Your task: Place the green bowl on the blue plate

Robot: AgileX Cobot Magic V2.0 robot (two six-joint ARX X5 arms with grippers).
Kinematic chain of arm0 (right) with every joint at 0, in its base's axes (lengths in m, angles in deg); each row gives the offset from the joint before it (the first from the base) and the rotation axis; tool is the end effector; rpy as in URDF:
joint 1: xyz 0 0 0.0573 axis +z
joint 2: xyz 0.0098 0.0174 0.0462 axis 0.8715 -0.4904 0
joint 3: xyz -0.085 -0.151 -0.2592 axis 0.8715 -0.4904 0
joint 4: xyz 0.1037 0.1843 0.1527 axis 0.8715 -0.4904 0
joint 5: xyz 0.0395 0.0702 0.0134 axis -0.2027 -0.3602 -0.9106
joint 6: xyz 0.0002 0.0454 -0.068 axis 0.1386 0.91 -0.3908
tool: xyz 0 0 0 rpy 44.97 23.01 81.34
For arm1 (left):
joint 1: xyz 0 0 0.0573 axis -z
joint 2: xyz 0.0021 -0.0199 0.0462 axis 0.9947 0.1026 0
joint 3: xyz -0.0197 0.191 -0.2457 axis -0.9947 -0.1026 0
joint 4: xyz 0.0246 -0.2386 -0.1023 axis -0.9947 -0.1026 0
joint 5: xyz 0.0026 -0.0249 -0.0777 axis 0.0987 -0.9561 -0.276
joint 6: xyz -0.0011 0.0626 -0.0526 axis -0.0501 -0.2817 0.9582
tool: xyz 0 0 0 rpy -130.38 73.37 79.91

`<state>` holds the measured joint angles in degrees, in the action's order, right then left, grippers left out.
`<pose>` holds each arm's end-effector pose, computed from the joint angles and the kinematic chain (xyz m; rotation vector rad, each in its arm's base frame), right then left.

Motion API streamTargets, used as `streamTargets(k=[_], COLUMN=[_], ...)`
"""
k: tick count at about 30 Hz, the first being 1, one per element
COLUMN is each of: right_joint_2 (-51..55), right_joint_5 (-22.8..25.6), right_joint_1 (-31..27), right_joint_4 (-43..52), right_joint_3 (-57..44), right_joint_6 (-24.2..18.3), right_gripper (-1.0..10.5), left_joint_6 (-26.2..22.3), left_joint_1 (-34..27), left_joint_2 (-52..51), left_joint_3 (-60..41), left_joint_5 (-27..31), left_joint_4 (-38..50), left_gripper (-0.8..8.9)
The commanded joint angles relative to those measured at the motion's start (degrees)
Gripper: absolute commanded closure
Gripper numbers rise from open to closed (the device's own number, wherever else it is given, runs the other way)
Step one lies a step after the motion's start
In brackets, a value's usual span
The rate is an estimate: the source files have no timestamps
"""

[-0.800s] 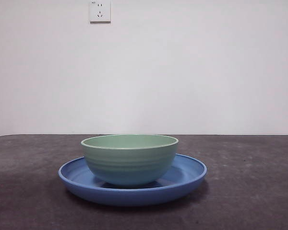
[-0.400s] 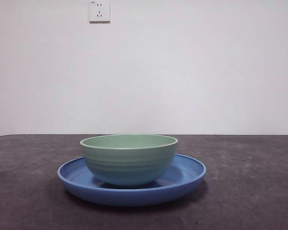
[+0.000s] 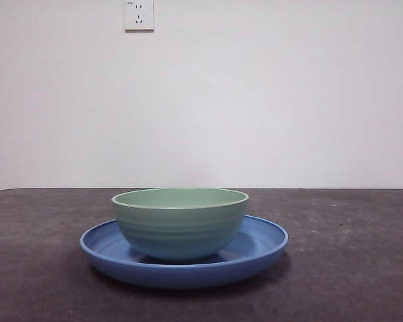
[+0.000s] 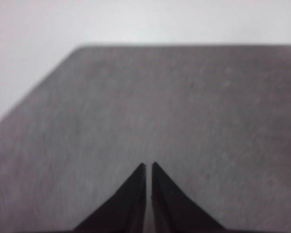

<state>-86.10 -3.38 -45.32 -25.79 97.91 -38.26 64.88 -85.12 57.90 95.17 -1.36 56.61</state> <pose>0.0199 0.0323 0.3704 0.0146 0.6712 0.6425 0.0952 0.0055 0.1710 0.0054 0.2120 0.0722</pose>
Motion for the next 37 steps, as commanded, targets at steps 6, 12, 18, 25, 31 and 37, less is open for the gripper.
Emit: streamTargets(k=[6,12,18,25,31,37], right_joint_2=[-0.2,-0.2,-0.2,-0.2,-0.2,-0.2], right_joint_5=[-0.1,-0.1,-0.1,-0.1,-0.1,-0.1], right_joint_1=[0.2,0.2,0.2,0.2,0.2,0.2], right_joint_4=[0.5,0.5,0.5,0.5,0.5,0.5], right_joint_3=[1.0,1.0,1.0,1.0,1.0,1.0], right_joint_6=[-0.2,-0.2,-0.2,-0.2,-0.2,-0.2], right_gripper=[9.3,9.3,9.3,9.3,9.3,9.3], left_joint_6=[3.1,3.1,1.2,0.1,-1.4,3.8], left_joint_1=[-0.5,0.7,2.4,2.7,2.7,2.7], left_joint_2=[-4.1,-4.7,-5.7,-5.7,-5.7,-5.7], left_joint_3=[-4.1,-5.1,-6.1,-6.1,-6.1,-6.1], left_joint_5=[1.4,1.4,1.4,1.3,1.3,1.3], left_joint_4=[2.3,2.3,2.5,2.1,2.0,2.4], left_gripper=[7.94,7.94,7.94,7.94,7.94,7.94])
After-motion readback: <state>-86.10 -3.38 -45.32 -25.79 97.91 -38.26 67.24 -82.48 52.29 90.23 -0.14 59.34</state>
